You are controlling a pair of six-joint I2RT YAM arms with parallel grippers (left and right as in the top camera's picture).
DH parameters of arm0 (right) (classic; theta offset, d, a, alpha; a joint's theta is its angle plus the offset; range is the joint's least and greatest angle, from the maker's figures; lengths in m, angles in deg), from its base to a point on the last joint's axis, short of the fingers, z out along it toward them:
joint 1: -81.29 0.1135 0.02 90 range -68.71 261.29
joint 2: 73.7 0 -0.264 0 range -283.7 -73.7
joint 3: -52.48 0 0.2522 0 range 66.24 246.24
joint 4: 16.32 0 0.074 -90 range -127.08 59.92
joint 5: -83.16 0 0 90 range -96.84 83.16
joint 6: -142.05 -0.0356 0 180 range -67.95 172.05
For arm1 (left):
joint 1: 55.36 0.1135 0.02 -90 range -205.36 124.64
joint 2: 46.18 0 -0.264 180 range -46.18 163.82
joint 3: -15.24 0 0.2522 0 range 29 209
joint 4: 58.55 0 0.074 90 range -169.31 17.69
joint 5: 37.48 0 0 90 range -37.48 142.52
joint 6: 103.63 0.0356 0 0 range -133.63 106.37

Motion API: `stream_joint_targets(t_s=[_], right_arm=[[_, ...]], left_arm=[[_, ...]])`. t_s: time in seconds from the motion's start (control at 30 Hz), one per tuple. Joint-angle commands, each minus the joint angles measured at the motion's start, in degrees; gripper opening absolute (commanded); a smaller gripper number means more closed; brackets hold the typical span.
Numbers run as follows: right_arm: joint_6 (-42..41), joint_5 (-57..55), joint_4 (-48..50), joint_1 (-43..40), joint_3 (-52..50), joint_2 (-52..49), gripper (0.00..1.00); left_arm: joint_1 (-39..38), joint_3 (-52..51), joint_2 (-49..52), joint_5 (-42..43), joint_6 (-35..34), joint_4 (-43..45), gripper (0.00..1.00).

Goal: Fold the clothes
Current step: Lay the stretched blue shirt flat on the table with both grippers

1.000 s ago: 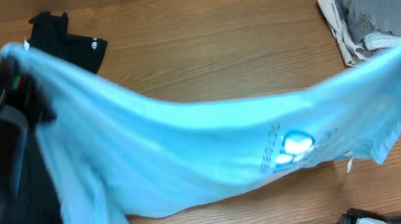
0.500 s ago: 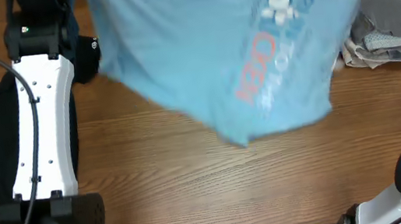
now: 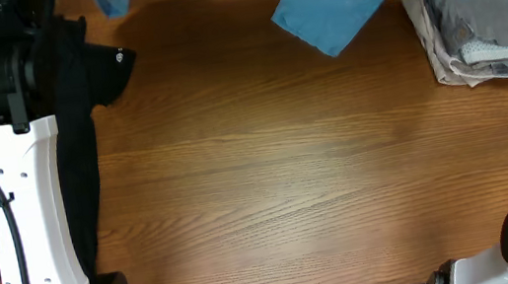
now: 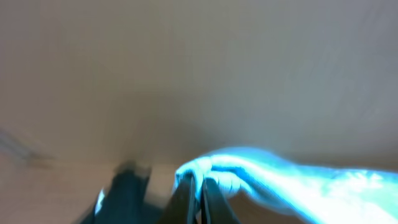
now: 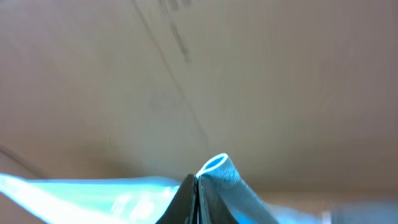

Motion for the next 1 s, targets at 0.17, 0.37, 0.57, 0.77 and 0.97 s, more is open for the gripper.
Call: stream_joint_targets(t_s=[0.17, 0.37, 0.57, 0.77, 0.97], right_arm=[[11.1, -8.6, -28.7, 0.0, -0.3, -1.1, 0.04], [10.9, -11.9, -36.6, 0.0, -1.0, -0.7, 0.04], [10.6, -15.1, -36.6, 0.0, -8.1, 6.1, 0.04], [10.5, -17.0, -36.2, 0.0, -27.1, 19.1, 0.04], [7.4, -21.5, -35.0, 0.0, -42.5, 26.9, 0.04]], left_arm=[[0.7, -1.5, 0.5, -3.5, 3.1, -26.5, 0.04], [0.8, -8.9, 0.6, -3.7, 3.1, -35.0, 0.04], [0.8, -10.3, -0.1, -3.3, 1.0, -42.1, 0.04], [0.6, -15.5, -7.4, 3.3, 0.0, -43.9, 0.04], [0.6, -32.9, -17.1, 6.5, -1.0, -41.1, 0.04]])
